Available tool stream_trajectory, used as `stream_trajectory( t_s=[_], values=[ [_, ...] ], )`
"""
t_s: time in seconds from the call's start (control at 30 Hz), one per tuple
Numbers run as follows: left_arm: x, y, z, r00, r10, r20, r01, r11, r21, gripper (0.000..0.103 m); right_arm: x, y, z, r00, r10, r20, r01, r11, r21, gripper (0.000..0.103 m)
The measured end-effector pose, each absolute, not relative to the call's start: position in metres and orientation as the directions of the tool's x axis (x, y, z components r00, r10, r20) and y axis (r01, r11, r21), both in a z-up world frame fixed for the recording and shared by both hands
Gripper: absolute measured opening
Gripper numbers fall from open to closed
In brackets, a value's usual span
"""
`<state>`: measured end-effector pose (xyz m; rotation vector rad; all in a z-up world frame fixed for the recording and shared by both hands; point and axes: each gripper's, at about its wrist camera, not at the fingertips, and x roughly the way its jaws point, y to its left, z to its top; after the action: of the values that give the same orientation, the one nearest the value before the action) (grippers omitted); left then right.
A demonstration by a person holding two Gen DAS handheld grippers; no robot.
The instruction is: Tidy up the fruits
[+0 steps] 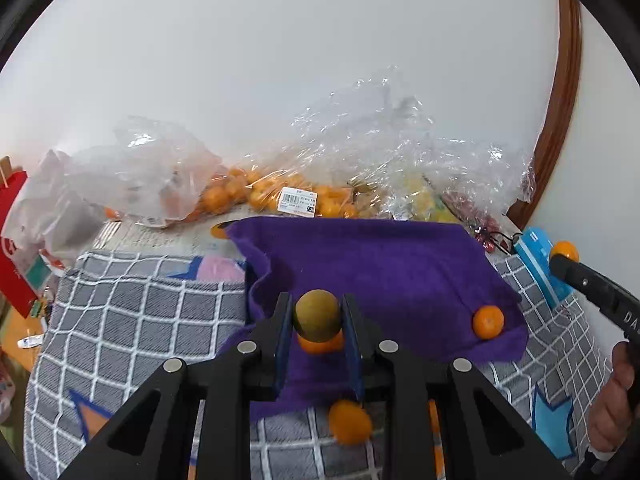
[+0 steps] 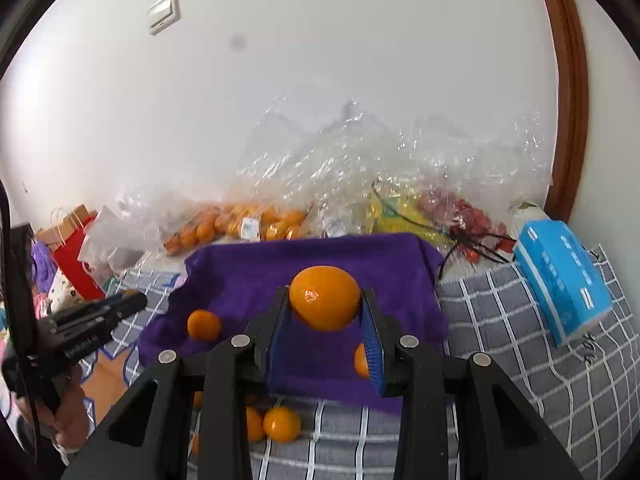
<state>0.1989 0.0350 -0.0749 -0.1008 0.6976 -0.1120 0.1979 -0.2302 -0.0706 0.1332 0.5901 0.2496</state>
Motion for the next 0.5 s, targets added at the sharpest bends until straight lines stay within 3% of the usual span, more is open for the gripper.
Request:
stream_trajectory(
  t_s=[0.5],
  values=[
    [0.218, 0.057, -0.113, 0.774, -0.172, -0.609, 0.048, 0.975, -0.215, 0.023, 0.236, -0.251, -0.119, 0.78, 0.284, -0.557, -0.164, 0.953, 0.256, 0.034]
  ],
)
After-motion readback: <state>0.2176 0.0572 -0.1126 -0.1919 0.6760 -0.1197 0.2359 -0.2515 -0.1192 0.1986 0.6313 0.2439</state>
